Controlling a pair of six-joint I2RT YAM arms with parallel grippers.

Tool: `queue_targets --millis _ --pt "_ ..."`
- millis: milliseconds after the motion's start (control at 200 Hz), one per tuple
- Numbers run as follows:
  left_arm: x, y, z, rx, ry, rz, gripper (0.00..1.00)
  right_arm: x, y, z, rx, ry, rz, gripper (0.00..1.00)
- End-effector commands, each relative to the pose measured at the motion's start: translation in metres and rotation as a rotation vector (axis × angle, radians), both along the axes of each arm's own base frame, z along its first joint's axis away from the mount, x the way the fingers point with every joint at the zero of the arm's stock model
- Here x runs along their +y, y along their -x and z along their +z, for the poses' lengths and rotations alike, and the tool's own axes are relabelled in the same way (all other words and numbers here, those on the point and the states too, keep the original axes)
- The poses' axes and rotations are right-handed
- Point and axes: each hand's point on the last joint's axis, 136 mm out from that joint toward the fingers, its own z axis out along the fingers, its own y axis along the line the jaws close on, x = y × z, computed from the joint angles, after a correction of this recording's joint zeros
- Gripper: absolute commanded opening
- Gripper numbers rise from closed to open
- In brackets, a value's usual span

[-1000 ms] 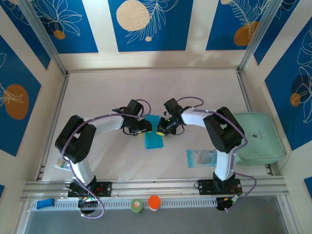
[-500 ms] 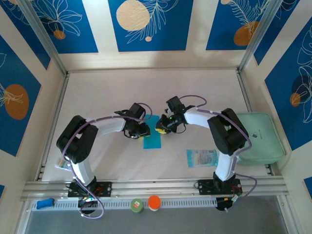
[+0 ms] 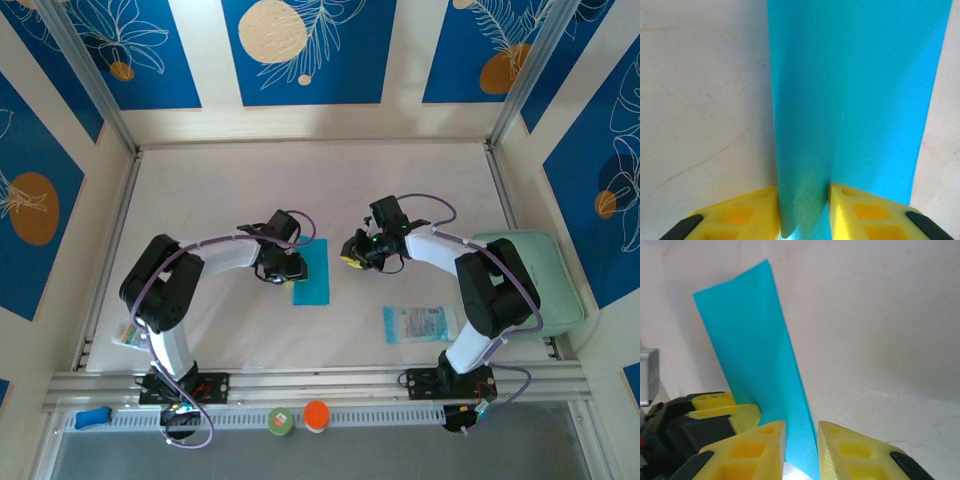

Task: Fold a paper plane with a square sheet of paper (pick it up from the middle)

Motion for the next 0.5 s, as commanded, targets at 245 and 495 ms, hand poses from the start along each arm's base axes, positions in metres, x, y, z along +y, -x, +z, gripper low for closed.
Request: queue_targets --millis 245,495 --pt "0.017 0.023 -0.04 0.115 -0.113 0.044 0.34 0.0 0.002 -0.001 -0.001 -0.008 0.017 0.22" --pt "0.025 0.031 -0.048 0.146 -0.152 0.038 0.35 0.005 0.004 -0.004 0.006 -0.021 0.031 0.22"
